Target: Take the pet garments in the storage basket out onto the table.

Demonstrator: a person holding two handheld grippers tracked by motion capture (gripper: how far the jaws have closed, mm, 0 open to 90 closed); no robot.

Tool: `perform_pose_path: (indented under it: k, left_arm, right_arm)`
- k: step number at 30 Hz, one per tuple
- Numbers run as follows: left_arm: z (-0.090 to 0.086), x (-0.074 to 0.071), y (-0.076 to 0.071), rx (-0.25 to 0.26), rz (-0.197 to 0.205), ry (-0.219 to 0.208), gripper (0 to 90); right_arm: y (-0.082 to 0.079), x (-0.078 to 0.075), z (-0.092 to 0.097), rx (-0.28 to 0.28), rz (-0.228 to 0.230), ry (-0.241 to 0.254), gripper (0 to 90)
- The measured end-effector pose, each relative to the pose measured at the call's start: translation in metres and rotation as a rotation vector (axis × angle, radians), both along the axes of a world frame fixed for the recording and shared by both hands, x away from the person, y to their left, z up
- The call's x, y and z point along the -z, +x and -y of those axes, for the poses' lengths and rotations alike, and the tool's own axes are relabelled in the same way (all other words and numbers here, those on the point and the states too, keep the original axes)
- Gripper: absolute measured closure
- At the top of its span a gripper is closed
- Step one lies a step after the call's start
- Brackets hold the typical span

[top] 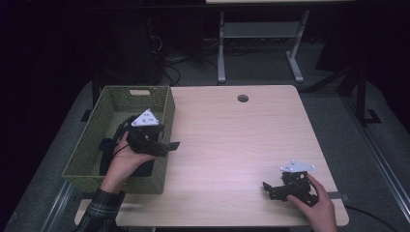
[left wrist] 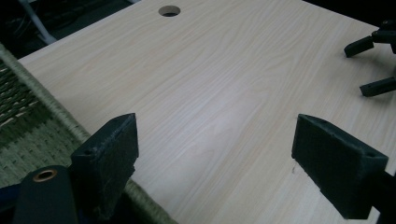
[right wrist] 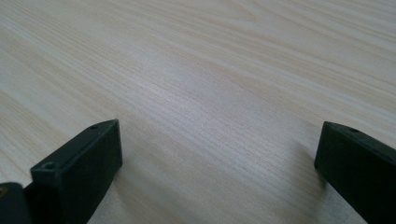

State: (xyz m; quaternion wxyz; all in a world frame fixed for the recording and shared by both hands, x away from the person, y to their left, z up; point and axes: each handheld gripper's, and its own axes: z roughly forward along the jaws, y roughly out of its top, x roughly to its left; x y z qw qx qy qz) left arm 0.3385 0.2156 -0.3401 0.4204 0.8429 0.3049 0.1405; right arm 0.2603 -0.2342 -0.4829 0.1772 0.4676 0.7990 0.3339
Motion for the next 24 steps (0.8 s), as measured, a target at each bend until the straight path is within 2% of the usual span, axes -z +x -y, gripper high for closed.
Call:
perform_pose_path:
  k: [11, 16, 24]
  left_arm:
    - [-0.028, -0.004, 0.005, -0.060, 0.005, 0.008, 15.9]
    - [-0.047, -0.004, 0.009, -0.118, 0.016, 0.020, 17.4]
    - [-0.070, -0.003, 0.010, -0.167, 0.023, 0.032, 20.6]
  right_arm:
    - [0.000, 0.000, 0.000, 0.001, 0.000, 0.000, 0.5]
    - [0.000, 0.000, 0.000, 0.000, 0.000, 0.001, 0.5]
    - [0.000, 0.000, 0.000, 0.001, -0.001, 0.001, 0.5]
